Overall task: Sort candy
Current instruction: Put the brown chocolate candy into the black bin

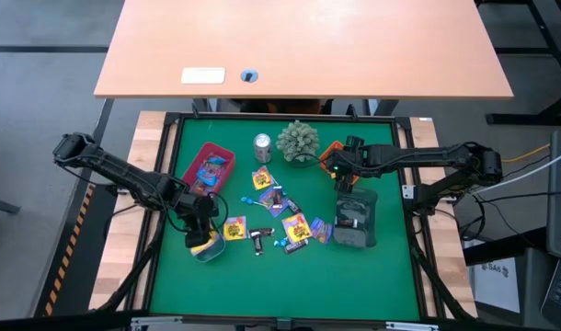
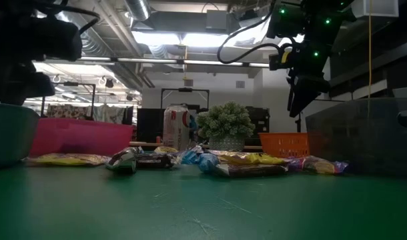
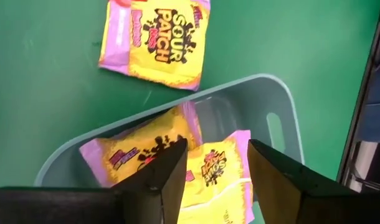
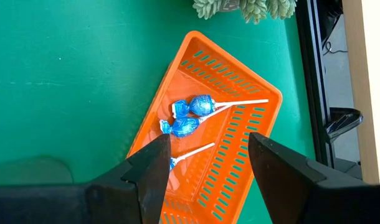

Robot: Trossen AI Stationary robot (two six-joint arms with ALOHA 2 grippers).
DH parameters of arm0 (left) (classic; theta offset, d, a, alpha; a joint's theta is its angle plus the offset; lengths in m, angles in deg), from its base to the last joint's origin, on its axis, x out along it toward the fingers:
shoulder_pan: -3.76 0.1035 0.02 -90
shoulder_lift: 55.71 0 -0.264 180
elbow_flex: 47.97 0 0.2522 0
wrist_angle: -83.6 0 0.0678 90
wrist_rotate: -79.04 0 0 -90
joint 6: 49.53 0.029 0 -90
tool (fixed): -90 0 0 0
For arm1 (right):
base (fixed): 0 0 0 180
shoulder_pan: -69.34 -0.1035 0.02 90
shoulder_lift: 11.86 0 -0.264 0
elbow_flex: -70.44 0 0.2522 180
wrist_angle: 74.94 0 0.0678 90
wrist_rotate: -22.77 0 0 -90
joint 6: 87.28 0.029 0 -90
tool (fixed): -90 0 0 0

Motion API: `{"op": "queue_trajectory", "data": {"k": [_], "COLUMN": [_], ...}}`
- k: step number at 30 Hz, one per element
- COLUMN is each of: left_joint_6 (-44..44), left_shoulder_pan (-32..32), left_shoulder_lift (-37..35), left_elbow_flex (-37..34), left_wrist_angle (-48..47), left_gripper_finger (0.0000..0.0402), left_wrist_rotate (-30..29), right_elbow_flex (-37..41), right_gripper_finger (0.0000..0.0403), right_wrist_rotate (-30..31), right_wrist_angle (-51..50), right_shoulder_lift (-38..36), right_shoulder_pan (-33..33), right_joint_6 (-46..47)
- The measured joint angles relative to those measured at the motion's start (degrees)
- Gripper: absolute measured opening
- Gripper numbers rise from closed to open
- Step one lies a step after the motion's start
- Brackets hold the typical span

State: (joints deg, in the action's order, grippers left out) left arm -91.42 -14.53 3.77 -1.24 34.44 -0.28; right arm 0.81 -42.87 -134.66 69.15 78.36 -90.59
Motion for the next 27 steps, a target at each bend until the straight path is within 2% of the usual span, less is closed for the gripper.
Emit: {"op": "queue_trajectory", "data": {"k": [6,11,20,24,27], "left_joint_6": [0.0,0.0,2.9,6.3,8.2], "left_shoulder_pan": [0.0,0.0,0.0,0.0,0.0], "left_shoulder_lift": [0.0,0.0,0.0,0.0,0.0], "left_elbow_flex": [0.0,0.0,0.0,0.0,0.0], "left_wrist_angle": [4.0,10.9,23.7,26.6,27.8], "left_gripper_finger": [0.0151,0.0139,0.0132,0.0132,0.0132], "left_wrist_rotate": [0.0,-0.3,-10.2,-15.2,-20.7], "right_elbow_flex": [0.0,0.0,-2.3,-6.1,-8.2], "right_gripper_finger": [0.0216,0.0216,0.0216,0.0216,0.0216], "right_wrist_rotate": [0.0,0.0,-0.3,-6.6,-14.1], "right_wrist_angle": [0.0,0.0,-1.3,-1.2,0.6], "right_shoulder_lift": [0.0,0.0,0.0,0.0,0.0], "right_shoulder_pan": [0.0,0.0,0.0,0.0,0.0], "right_joint_6": [0.0,0.0,-1.7,-1.7,-1.7]}}
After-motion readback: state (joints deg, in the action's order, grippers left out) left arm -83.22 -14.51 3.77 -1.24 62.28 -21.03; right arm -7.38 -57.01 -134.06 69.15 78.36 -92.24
